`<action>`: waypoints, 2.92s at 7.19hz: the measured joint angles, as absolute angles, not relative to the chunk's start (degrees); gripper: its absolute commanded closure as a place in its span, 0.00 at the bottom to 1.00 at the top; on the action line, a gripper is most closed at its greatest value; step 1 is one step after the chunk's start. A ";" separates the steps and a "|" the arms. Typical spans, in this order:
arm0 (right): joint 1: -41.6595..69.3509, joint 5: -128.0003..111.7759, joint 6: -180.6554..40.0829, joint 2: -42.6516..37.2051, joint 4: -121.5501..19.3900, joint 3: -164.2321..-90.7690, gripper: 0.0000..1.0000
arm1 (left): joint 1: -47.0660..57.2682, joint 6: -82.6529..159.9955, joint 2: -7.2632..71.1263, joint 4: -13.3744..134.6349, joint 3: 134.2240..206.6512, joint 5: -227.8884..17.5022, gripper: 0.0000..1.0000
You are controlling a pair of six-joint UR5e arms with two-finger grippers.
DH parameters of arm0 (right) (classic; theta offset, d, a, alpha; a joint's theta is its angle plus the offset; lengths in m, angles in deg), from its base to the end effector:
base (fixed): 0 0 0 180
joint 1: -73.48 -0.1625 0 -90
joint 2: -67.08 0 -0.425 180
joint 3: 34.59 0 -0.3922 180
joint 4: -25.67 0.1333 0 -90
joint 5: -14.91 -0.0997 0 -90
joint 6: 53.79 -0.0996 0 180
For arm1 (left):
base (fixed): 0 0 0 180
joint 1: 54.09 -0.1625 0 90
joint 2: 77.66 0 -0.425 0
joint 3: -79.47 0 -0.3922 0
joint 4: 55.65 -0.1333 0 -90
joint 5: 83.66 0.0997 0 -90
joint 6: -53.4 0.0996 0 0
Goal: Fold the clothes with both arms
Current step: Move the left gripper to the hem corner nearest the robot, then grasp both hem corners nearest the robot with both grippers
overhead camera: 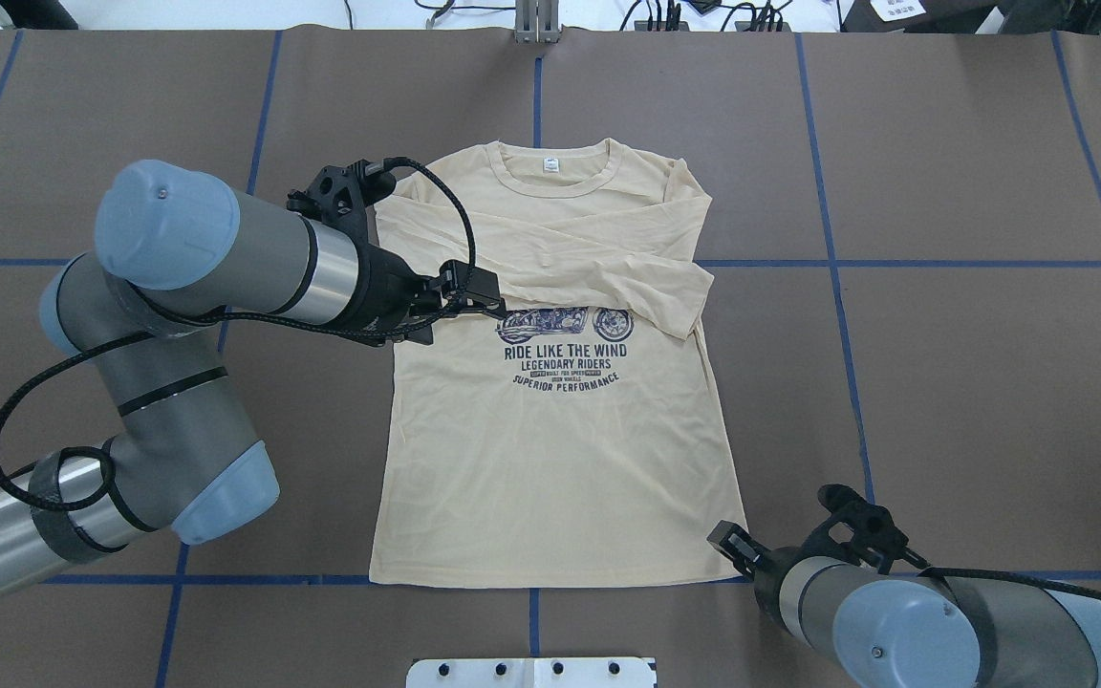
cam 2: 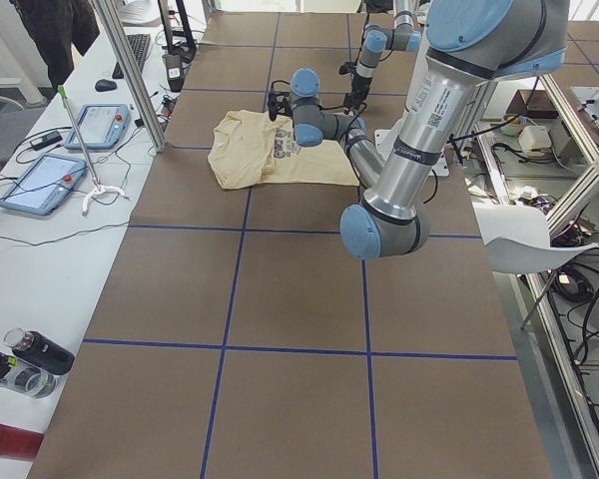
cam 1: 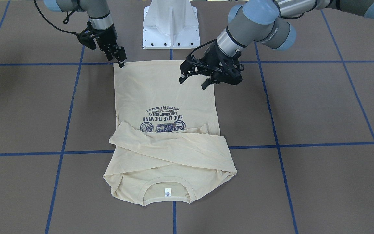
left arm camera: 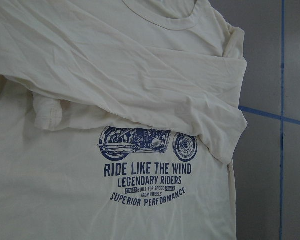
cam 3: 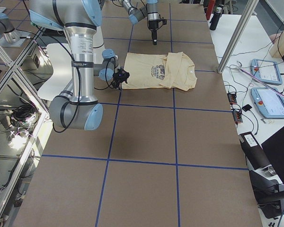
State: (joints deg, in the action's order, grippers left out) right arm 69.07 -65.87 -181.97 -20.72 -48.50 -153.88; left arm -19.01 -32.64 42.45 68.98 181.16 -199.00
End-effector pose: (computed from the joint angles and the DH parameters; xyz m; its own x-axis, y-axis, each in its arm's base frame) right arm -0.4777 -0.1865 0.3757 0.4118 0.6437 0.6450 -0.5698 0.7343 -0.3690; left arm 0.4524 -0.4285 0.1929 0.2039 -0.0669 -0.9767 0.1653 0.9857 -0.0330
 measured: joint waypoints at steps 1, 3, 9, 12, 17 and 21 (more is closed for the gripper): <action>69.15 -65.45 -181.97 -20.79 -48.51 -153.63 0.53 | -19.02 -32.64 42.42 68.93 181.16 -198.98 0.01; 69.16 -65.20 -181.95 -20.74 -48.51 -153.52 1.00 | -19.03 -32.64 42.34 68.83 181.16 -198.97 0.01; 68.56 -65.68 -181.86 -22.07 -48.62 -158.36 1.00 | -20.71 -34.52 35.94 68.79 185.93 -199.04 0.01; 68.63 -65.68 -181.93 -22.28 -48.77 -158.82 1.00 | -32.80 -46.72 27.69 68.72 191.05 -186.26 0.06; 68.72 -65.68 -181.93 -21.92 -48.78 -158.87 1.00 | -42.33 -56.06 24.36 62.19 191.20 -182.69 0.26; 68.73 -65.69 -181.93 -21.89 -48.78 -158.80 1.00 | -43.15 -56.69 24.13 60.63 191.01 -182.08 0.37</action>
State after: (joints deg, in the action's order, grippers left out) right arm 68.73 -65.69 -181.93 -21.89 -48.78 -158.80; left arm -43.15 -56.69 24.13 60.63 191.01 -182.08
